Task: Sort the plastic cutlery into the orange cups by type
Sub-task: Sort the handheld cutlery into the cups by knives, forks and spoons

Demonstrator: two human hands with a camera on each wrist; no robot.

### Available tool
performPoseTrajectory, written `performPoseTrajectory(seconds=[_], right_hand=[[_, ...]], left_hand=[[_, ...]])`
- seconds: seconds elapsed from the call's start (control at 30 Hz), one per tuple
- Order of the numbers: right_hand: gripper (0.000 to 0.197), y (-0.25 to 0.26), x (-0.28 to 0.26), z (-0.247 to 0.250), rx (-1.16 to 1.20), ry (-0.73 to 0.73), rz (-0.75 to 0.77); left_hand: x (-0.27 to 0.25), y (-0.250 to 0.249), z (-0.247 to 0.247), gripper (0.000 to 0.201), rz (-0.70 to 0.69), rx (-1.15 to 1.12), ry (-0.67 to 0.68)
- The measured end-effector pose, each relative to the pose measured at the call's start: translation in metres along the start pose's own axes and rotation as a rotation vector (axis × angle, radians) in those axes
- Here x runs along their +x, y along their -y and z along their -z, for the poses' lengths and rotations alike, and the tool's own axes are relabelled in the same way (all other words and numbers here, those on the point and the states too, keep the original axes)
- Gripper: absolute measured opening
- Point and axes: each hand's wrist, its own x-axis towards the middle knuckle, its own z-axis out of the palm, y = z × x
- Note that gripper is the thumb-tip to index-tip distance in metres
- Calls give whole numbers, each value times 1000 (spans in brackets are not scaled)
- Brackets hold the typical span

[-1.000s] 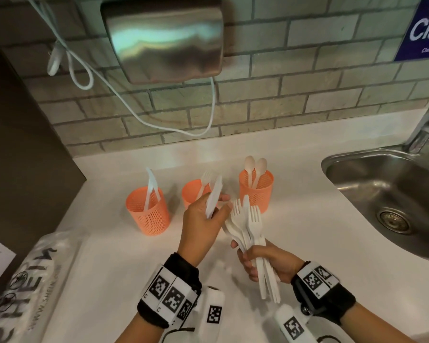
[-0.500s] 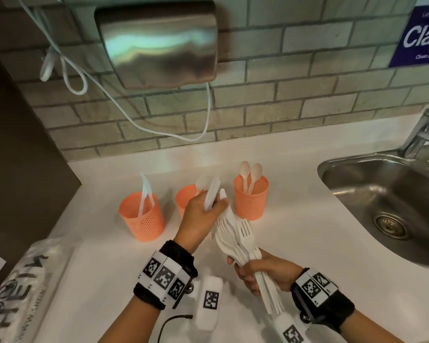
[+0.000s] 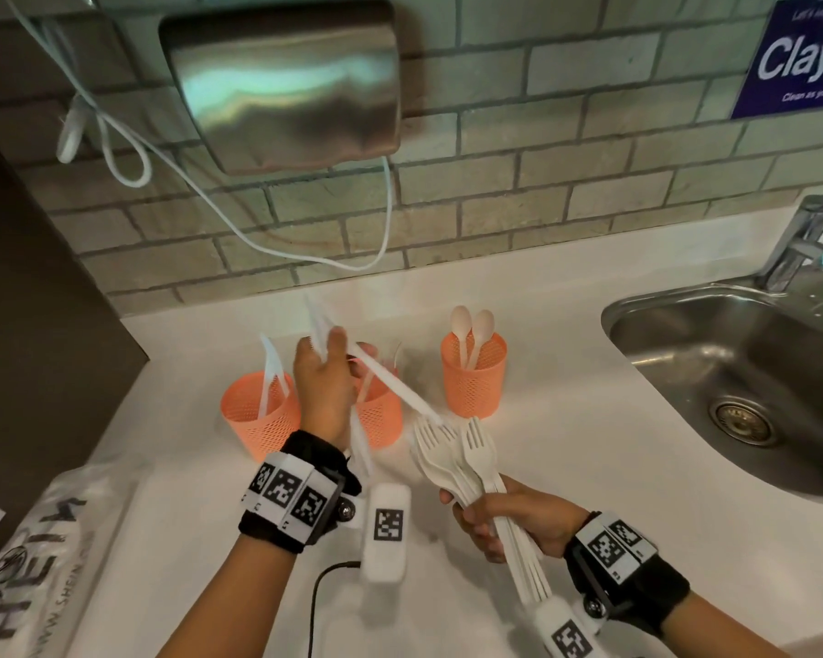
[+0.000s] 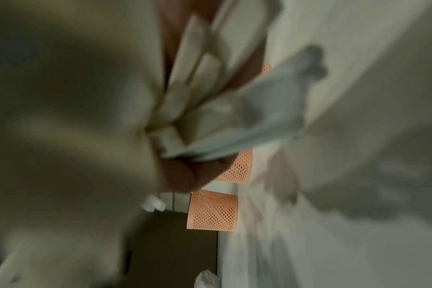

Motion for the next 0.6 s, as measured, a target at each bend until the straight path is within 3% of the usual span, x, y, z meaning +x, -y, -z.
performPoseTrajectory(seconds=[0.1,0.2,0.3,0.4,0.5,0.6], right_hand=[[31,-4,2,-4,-2,22,-17],[29,-6,6,-7,77,49,-13],[33,-3,10,-3,229,87,18],[39,0,16,0,360,119,65],[29,2,21,-1,454,143,77],[25,0,26,0,507,201,63]], left_hand=[[5,9,13,18,125,-166,-149],[4,20,25,19,217,-262,-176],[-2,30,37,12,273,-278,-81],[-13,39,44,26,332,-99,50],[-27,42,43,5,425,-44,148],[-34,43,37,21,461,-91,197]])
